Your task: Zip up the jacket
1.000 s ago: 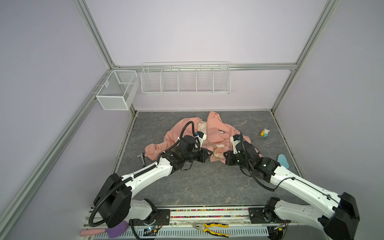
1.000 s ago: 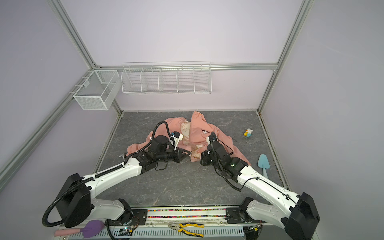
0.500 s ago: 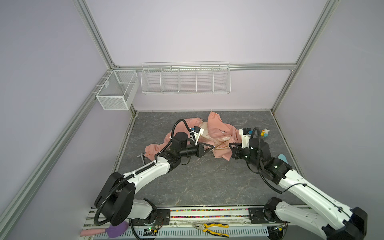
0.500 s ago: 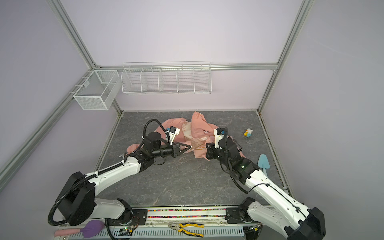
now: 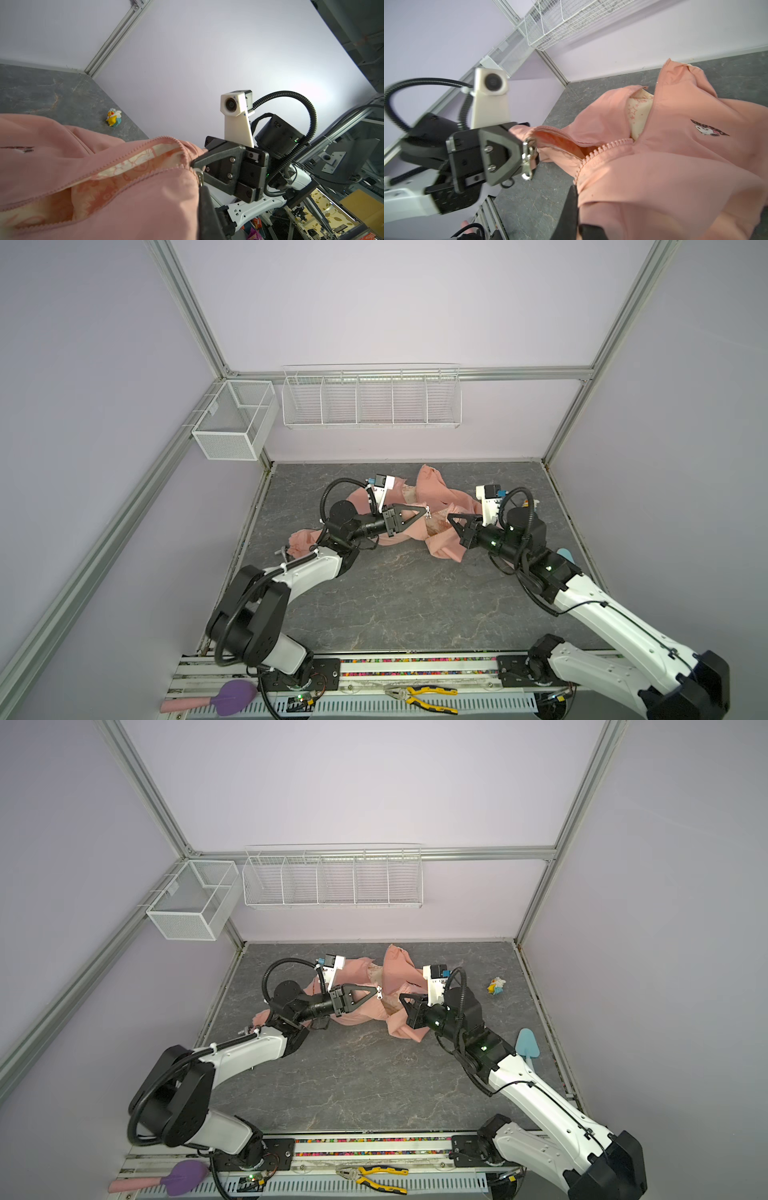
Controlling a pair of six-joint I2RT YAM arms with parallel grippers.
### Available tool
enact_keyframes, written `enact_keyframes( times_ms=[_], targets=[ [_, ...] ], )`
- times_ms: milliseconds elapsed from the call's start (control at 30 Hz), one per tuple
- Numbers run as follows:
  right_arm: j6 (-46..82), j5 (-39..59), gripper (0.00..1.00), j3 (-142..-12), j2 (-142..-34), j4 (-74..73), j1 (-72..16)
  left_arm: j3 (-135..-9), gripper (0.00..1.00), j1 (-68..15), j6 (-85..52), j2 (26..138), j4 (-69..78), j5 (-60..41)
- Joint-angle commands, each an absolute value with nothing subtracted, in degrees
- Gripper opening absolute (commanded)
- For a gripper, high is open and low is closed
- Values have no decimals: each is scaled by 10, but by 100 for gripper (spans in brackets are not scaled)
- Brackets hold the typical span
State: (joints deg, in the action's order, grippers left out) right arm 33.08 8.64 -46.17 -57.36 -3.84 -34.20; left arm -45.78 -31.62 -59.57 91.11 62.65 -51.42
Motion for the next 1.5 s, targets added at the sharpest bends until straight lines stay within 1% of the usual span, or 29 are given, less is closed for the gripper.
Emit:
enact_keyframes(
  times_ms=[0,100,300,400,500,600,733,800,867,933,1033,1200,1300,1467],
  targets=[
    [349,133,6,-461,-569,-128,-338,-503,0,-312,-771,972,811,-574],
    [354,148,6,-469,-577,-146,-338,-506,0,-313,-761,975,810,-562],
    [356,145,6,-488,-594,-147,-336,-507,0,-312,-765,964,806,-535],
    [360,133,6,-493,-599,-150,-335,-501,0,-312,-769,962,806,-525],
    [366,97,6,-500,-605,-128,-334,-490,0,-312,-757,948,798,-515],
    [370,52,6,-529,-612,-78,-333,-478,0,-312,-688,901,693,-504],
    [376,9,6,-584,-639,28,-333,-479,0,-314,-508,795,417,-461],
    [372,7,6,-596,-649,46,-333,-478,0,-314,-469,762,345,-444],
    [373,18,6,-584,-647,19,-333,-476,0,-314,-466,749,328,-447],
    [375,43,6,-555,-638,-40,-332,-469,0,-314,-476,743,337,-450],
    [384,109,6,-517,-632,-146,-329,-459,0,-314,-481,736,352,-451],
    [418,188,6,-520,-655,-216,-324,-466,0,-314,-493,741,371,-475],
    [448,215,6,-513,-666,-265,-325,-470,0,-314,-506,749,391,-489],
    [486,230,6,-507,-679,-301,-325,-472,0,-314,-524,755,420,-505]
  ],
)
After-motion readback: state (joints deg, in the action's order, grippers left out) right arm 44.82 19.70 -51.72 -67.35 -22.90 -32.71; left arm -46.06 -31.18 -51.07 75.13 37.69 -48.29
